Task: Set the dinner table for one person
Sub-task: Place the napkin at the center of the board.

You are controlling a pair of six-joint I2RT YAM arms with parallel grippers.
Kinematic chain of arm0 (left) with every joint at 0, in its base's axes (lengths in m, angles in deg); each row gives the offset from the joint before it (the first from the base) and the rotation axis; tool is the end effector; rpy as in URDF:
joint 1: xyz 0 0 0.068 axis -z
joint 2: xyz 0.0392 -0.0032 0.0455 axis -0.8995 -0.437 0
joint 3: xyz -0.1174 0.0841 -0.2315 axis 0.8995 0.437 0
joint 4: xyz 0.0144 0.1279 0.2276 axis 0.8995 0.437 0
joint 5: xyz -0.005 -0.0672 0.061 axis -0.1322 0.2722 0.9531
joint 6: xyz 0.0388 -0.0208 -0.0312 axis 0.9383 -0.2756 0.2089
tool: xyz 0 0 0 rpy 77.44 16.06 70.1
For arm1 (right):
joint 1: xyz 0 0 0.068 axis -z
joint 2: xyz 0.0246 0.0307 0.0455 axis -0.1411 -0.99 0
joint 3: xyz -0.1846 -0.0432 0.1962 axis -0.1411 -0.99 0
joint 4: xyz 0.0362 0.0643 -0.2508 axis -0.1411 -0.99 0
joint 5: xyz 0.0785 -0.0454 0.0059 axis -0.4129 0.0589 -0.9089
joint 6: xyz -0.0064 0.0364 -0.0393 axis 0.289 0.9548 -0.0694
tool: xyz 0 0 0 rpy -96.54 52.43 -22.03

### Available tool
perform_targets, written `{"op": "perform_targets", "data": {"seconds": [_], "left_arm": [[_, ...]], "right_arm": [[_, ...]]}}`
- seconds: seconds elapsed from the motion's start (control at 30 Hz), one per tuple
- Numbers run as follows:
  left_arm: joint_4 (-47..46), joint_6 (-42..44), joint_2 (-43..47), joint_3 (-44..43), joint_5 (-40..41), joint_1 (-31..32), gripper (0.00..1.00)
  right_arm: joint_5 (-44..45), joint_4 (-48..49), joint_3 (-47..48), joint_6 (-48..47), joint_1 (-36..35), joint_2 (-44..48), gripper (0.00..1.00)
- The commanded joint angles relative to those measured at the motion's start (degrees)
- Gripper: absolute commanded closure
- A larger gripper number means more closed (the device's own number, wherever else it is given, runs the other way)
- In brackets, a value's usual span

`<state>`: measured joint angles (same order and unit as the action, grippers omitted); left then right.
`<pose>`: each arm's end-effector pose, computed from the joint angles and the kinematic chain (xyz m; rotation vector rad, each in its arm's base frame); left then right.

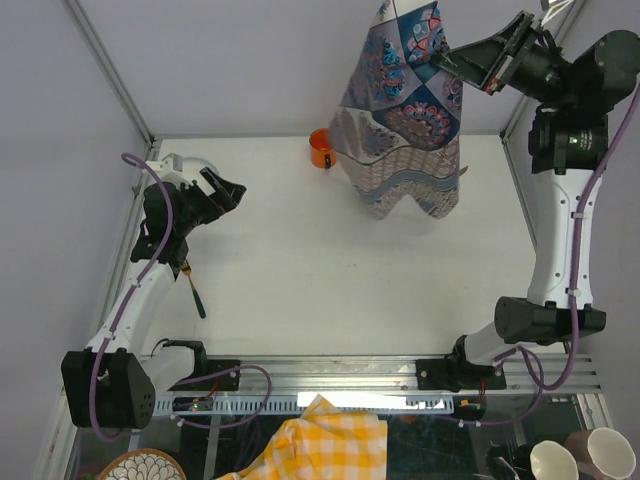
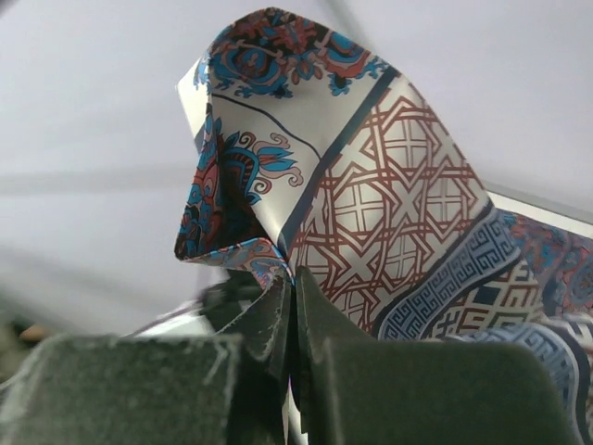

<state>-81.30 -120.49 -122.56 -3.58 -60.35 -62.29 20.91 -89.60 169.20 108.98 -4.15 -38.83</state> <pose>0.2466 -0.0163 0.2927 -0.3813 1.9277 -0.6495 0.2691 0.0121 0.5855 -0.3150 1.5291 1.2701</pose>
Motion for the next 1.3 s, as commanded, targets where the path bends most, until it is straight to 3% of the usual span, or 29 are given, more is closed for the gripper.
{"op": "perform_targets", "data": {"seconds": [0.0,0.1,0.2,0.27,0.33,0.4,0.47,0.6,0.77,0.97,1.0,1.03,1.07,1.13,1.27], "left_arm": [[-0.2,-2.0,2.1,-0.7,-1.2,0.0,0.01],[-0.3,-3.0,1.5,-0.7,-1.0,0.1,0.01],[-0.3,-3.9,0.7,-1.0,-1.4,0.1,0.01],[-0.3,-4.0,0.4,-1.4,-1.6,0.2,0.01],[-0.3,-3.9,0.4,-1.5,-1.5,0.3,0.01],[-0.1,-3.9,0.4,-1.5,-1.3,0.2,0.01],[-0.1,-4.1,0.3,-1.5,-1.0,0.2,0.01],[0.0,-4.6,-0.8,-1.8,-1.1,0.4,0.01],[-0.1,-4.8,-1.6,-2.2,-1.3,1.0,0.01],[0.0,-4.4,-0.8,-1.7,-1.3,1.1,0.01],[0.1,-4.3,-0.6,-1.6,-1.2,1.2,0.01],[0.2,-4.1,-0.5,-1.6,-1.2,1.1,0.01],[0.3,-4.0,-0.4,-1.6,-1.2,1.2,0.01],[0.4,-3.7,-0.3,-1.5,-0.9,1.3,0.01],[0.3,-4.5,-1.4,-1.5,-1.2,1.3,0.01]], "right_arm": [[-12.2,53.3,3.1,44.5,-4.1,1.0,1.0],[-9.9,63.3,12.0,57.1,-6.7,-4.2,1.0],[-9.9,61.3,17.6,59.3,-7.0,-7.4,1.0],[-10.3,55.3,11.8,51.9,-7.0,-4.3,1.0],[-10.0,42.5,2.5,43.5,-7.0,0.6,1.0],[-10.0,27.0,-4.3,43.5,-7.0,3.6,1.0],[-6.3,14.9,-10.1,17.7,-7.1,4.9,1.0],[0.2,-3.9,-18.4,0.5,-7.5,4.4,1.0],[11.8,-18.9,-20.2,-13.3,-7.8,0.7,1.0],[32.0,-34.2,-10.0,-25.5,-7.9,-7.3,0.98],[41.9,-37.9,-6.9,-26.9,-8.2,-8.6,0.89],[50.4,-41.3,-4.0,-28.4,-9.2,-9.7,0.67],[56.2,-43.1,-2.8,-29.5,-9.9,-9.5,0.48],[62.2,-43.3,-2.9,-30.3,-10.8,-7.9,0.26],[71.2,-42.5,-5.0,-31.2,-14.6,-3.6,0.08]]}}
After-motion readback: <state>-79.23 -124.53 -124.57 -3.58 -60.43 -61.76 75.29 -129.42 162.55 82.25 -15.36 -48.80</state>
